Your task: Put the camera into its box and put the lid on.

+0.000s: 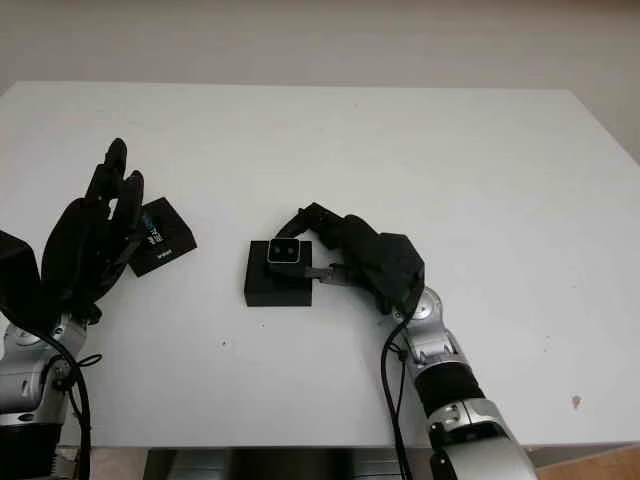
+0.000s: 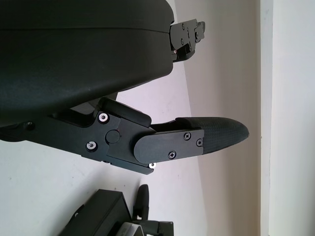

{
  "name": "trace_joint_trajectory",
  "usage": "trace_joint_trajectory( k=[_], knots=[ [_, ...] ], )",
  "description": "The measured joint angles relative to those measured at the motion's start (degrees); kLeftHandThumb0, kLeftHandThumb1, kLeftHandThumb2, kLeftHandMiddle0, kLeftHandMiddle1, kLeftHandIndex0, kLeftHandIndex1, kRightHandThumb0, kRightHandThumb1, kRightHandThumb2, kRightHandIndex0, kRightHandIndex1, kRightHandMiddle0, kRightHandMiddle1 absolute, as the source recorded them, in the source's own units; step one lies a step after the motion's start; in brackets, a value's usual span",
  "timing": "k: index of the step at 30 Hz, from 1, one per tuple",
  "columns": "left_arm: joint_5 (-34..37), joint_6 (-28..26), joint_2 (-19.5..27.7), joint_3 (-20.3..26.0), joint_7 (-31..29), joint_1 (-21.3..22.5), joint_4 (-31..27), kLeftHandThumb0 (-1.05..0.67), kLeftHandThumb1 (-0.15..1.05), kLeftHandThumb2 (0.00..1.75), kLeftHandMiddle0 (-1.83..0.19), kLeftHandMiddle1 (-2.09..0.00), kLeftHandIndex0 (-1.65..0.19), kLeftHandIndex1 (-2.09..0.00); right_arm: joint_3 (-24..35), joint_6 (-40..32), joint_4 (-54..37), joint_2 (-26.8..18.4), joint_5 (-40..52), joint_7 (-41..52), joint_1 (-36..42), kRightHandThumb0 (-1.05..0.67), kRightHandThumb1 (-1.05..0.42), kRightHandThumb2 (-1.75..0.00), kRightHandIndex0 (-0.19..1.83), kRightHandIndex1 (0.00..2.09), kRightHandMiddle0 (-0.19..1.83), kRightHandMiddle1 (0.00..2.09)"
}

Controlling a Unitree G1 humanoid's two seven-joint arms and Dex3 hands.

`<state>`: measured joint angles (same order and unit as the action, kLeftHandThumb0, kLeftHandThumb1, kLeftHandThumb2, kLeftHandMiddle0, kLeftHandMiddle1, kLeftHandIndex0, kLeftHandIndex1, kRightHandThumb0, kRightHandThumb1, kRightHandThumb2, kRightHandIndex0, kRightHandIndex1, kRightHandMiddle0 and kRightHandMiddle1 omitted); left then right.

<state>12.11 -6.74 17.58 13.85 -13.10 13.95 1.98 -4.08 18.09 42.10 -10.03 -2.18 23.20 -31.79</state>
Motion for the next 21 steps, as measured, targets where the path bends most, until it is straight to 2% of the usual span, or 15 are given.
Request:
trace_joint_trajectory(
  k=[21],
  knots=[
    [-0.2, 0.3, 0.0, 0.0, 0.4, 0.0, 0.0, -0.78, 1.05, 0.53, 0.19, 0.00, 0.19, 0.00, -0.1, 0.2, 0.0, 0.2, 0.1, 1.9, 0.0, -0.51, -0.97, -0.05, 0.12, 0.05, 0.38, 1.56]
  ],
)
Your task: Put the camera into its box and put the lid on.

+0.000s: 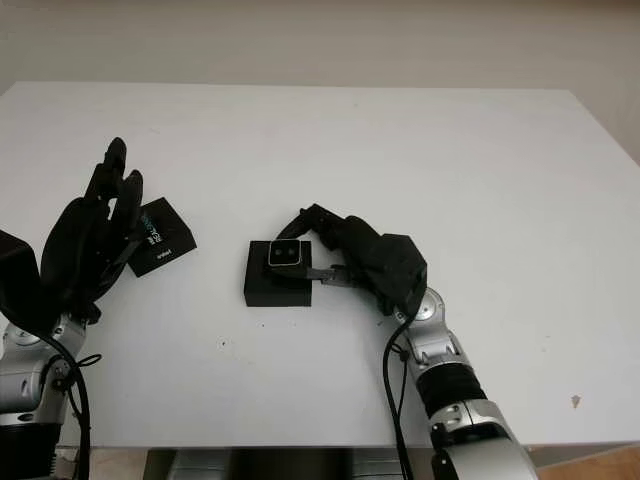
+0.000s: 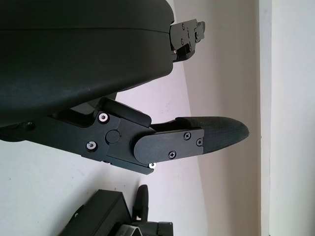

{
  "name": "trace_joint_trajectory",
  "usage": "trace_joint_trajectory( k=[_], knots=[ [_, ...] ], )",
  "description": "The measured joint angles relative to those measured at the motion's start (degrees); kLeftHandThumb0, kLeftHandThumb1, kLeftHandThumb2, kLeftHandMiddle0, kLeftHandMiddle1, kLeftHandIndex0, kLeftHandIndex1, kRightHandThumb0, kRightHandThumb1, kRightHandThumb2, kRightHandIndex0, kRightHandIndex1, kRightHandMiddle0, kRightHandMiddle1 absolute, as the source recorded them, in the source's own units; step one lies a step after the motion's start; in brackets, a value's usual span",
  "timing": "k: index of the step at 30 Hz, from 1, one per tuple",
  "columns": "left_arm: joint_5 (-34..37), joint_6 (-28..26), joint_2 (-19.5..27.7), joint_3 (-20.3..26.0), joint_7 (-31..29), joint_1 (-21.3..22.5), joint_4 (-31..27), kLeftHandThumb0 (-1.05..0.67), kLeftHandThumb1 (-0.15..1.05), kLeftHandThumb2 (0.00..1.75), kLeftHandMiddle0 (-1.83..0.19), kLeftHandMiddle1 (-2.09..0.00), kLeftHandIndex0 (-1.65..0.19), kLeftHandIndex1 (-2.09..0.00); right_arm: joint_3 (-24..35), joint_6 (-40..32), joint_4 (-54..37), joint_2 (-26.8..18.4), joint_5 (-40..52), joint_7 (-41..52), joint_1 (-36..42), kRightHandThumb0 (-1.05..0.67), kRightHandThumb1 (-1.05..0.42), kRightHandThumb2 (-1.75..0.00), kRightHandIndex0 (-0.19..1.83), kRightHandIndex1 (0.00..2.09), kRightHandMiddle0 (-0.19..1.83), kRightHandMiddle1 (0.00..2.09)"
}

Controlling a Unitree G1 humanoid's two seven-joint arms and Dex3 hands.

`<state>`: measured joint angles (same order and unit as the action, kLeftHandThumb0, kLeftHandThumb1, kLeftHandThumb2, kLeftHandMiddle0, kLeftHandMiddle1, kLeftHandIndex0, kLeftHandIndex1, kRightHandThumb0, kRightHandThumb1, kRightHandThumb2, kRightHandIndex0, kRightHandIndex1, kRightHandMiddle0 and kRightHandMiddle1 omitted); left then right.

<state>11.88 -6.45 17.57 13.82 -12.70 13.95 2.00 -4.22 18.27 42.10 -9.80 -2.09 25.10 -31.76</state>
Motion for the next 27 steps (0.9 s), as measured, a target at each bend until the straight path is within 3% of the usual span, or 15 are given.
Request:
trace_joint_trajectory(
  k=[27],
  knots=[
    [0.1, 0.0, -0.3, 0.0, 0.2, 0.0, 0.0, -0.79, 1.05, 0.52, 0.19, 0.00, 0.19, 0.00, -1.0, -1.6, -0.8, 2.0, 0.4, -0.8, 0.0, -0.54, -0.97, -0.05, 0.12, 0.05, 0.40, 1.58]
  ],
)
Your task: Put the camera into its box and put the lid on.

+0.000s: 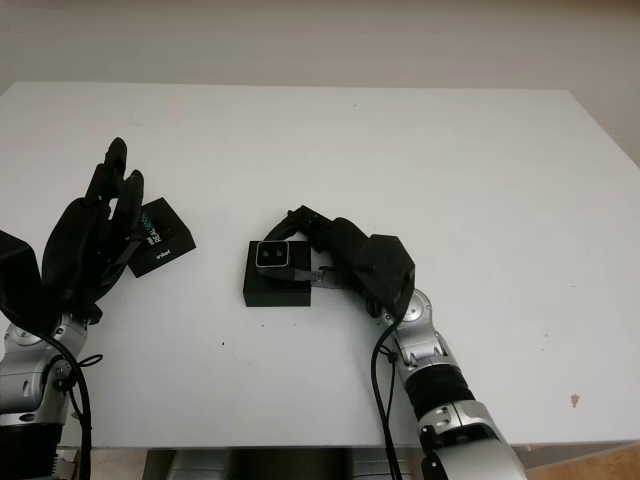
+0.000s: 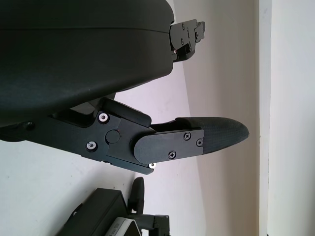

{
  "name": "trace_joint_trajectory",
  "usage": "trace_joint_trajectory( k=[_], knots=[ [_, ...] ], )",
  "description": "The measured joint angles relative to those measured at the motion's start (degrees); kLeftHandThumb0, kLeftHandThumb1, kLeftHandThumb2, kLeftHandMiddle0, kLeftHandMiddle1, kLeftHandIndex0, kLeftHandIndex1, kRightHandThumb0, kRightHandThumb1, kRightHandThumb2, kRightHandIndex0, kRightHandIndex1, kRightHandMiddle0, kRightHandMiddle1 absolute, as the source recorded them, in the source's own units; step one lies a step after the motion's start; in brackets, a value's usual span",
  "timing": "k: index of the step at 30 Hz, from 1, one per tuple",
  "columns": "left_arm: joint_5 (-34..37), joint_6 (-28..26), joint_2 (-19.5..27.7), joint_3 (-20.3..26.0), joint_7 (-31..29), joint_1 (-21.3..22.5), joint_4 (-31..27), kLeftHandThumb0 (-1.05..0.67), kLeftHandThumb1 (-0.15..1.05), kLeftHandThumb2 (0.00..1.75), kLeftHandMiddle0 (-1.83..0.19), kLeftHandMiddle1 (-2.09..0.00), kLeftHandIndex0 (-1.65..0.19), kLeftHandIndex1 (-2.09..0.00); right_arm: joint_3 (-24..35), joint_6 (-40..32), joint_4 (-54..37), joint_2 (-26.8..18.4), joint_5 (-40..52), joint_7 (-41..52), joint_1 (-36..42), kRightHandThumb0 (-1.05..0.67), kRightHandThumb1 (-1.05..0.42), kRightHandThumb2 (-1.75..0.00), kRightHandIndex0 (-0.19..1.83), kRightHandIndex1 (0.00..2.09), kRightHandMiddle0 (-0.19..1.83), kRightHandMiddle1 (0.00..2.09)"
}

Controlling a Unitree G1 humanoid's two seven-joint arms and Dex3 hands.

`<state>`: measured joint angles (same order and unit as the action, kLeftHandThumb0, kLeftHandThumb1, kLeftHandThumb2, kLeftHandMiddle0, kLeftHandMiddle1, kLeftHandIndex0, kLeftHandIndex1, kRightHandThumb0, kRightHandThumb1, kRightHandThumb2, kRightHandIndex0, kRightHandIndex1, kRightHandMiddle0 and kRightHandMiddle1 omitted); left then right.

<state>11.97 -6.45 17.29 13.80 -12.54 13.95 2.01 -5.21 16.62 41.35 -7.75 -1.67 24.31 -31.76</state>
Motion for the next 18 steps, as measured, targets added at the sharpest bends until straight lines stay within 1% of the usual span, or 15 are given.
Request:
trace_joint_trajectory(
  k=[7, 8, 9, 11, 12, 15, 18],
  knots=[
    [0.0, 0.0, 0.0, 0.0, -0.2, 0.0, 0.0, -0.78, 1.05, 0.53, 0.19, 0.00, 0.19, 0.00, 0.0, -0.3, -0.4, 0.0, 0.0, 0.1, 0.1, -0.54, -0.97, -0.05, 0.12, 0.05, 0.41, 1.57],
    [0.0, 0.0, 0.0, 0.0, -0.2, 0.0, 0.0, -0.78, 1.05, 0.53, 0.19, 0.00, 0.19, 0.00, 0.0, -0.4, -0.5, 0.0, 0.1, 0.3, 0.1, -0.56, -0.97, -0.05, 0.10, 0.05, 0.39, 1.55],
    [0.0, 0.0, 0.0, 0.0, -0.2, 0.0, 0.0, -0.78, 1.05, 0.53, 0.19, 0.00, 0.19, 0.00, 0.0, -0.9, -0.7, -0.1, 0.1, 0.5, 0.1, -0.58, -0.96, -0.05, 0.08, 0.04, 0.30, 1.48],
    [0.0, 0.0, 0.0, 0.0, -0.2, 0.0, 0.0, -0.79, 1.05, 0.53, 0.19, 0.00, 0.19, 0.00, -0.1, -2.2, -1.5, -0.2, 0.1, 1.5, 0.1, -0.63, -0.93, -0.05, -0.01, 0.02, 0.13, 1.23],
    [0.0, 0.0, 0.0, 0.0, -0.2, 0.0, 0.0, -0.79, 1.05, 0.52, 0.19, 0.00, 0.19, 0.00, -0.2, -2.9, -1.8, -0.3, 0.1, 2.1, 0.1, -0.67, -0.91, -0.05, -0.10, 0.02, 0.03, 1.00],
    [0.0, 0.0, 0.0, 0.0, -0.2, 0.0, 0.0, -0.79, 1.05, 0.53, 0.19, 0.00, 0.19, 0.00, -0.8, -3.7, -2.6, -0.7, -0.2, 3.4, 0.1, -0.75, -0.87, -0.05, -0.18, 0.00, -0.02, 0.50],
    [0.0, 0.0, 0.0, 0.0, -0.2, 0.0, 0.0, -0.79, 1.05, 0.53, 0.19, 0.00, 0.19, 0.00, -1.3, -3.7, -2.9, -0.9, -0.8, 3.5, 0.1, -0.78, -0.86, -0.05, -0.19, 0.00, -0.09, 0.32]
  ],
)
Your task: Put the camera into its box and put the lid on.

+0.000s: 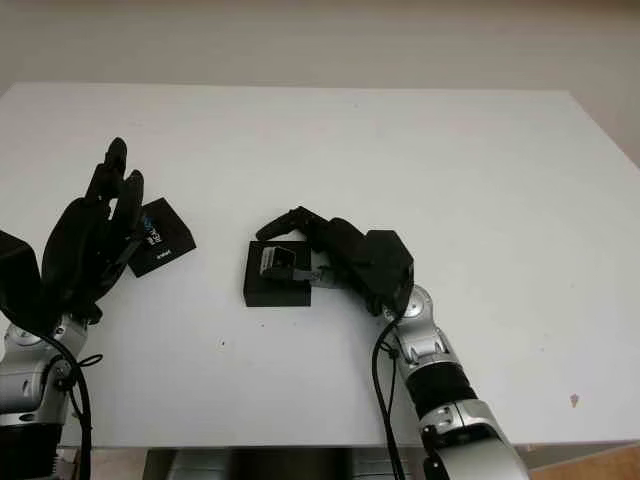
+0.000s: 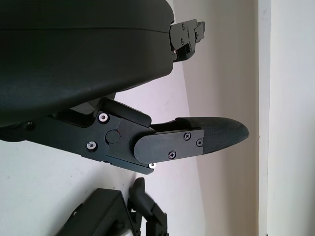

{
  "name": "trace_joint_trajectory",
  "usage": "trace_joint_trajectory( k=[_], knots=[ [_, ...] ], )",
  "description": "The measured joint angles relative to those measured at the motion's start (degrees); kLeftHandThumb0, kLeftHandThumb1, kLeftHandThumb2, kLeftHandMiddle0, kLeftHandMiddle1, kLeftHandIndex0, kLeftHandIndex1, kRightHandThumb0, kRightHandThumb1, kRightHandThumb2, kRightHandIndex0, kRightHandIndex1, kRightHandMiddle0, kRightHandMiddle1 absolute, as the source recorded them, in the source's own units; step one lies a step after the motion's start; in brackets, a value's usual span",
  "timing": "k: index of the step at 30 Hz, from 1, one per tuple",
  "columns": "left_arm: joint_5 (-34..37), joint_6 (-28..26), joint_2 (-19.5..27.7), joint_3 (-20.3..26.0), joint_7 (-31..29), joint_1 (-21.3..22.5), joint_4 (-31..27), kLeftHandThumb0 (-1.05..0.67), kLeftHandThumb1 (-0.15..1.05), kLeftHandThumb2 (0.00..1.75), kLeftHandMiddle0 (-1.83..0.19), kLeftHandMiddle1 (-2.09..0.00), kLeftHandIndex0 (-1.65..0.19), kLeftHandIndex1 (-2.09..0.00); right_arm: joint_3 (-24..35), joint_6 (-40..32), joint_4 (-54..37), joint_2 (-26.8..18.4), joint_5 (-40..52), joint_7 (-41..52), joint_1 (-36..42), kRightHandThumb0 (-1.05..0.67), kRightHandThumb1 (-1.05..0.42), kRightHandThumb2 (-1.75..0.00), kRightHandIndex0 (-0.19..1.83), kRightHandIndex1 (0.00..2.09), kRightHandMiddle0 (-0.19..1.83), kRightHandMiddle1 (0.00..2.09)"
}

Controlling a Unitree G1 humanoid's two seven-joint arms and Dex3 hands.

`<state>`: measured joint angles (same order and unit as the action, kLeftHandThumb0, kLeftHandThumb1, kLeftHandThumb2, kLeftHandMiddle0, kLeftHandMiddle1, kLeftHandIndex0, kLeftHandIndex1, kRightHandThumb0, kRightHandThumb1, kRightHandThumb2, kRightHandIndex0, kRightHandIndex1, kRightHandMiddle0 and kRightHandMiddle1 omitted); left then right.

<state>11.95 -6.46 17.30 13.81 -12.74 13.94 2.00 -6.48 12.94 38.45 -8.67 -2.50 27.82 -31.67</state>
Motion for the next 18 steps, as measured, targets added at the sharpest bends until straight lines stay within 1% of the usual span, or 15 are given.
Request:
trace_joint_trajectory(
  k=[3, 12, 15, 16, 18],
  knots=[
    [0.0, 0.0, 0.0, 0.0, 0.0, 0.0, 0.0, -0.80, 1.05, 0.52, 0.19, 0.00, 0.19, 0.00, -0.1, 0.3, -0.1, -0.3, -0.5, 0.2, 0.0, -0.78, -0.87, -0.05, -0.19, 0.00, -0.13, 0.25],
    [0.1, 0.0, 0.0, 0.0, -0.2, 0.0, 0.0, -0.78, 1.05, 0.52, 0.19, 0.00, 0.19, 0.00, 0.1, 0.8, 0.0, -0.9, -0.4, 0.8, 0.2, -0.75, -0.86, -0.05, -0.19, 0.00, -0.17, 0.18],
    [0.1, 0.0, 0.0, 0.0, 0.0, 0.0, 0.0, -0.79, 1.05, 0.52, 0.19, 0.00, 0.19, 0.00, 0.3, 0.6, -0.8, -1.1, -0.2, 0.2, 0.7, -0.74, -0.87, -0.06, -0.19, 0.00, -0.19, 0.10],
    [0.1, 0.0, 0.0, 0.0, 0.0, 0.0, 0.0, -0.79, 1.05, 0.52, 0.19, 0.00, 0.19, 0.00, 0.4, 0.5, -1.2, -1.1, -0.2, -0.2, 1.0, -0.76, -0.90, -0.06, -0.19, 0.00, -0.18, 0.07],
    [0.1, 0.0, 0.0, 0.0, 0.0, 0.0, 0.0, -0.79, 1.05, 0.52, 0.19, 0.00, 0.19, 0.00, 1.0, 0.3, -2.5, -1.2, 0.1, -1.6, 1.8, -0.74, -0.88, -0.05, -0.19, 0.00, -0.12, 0.08]
  ],
)
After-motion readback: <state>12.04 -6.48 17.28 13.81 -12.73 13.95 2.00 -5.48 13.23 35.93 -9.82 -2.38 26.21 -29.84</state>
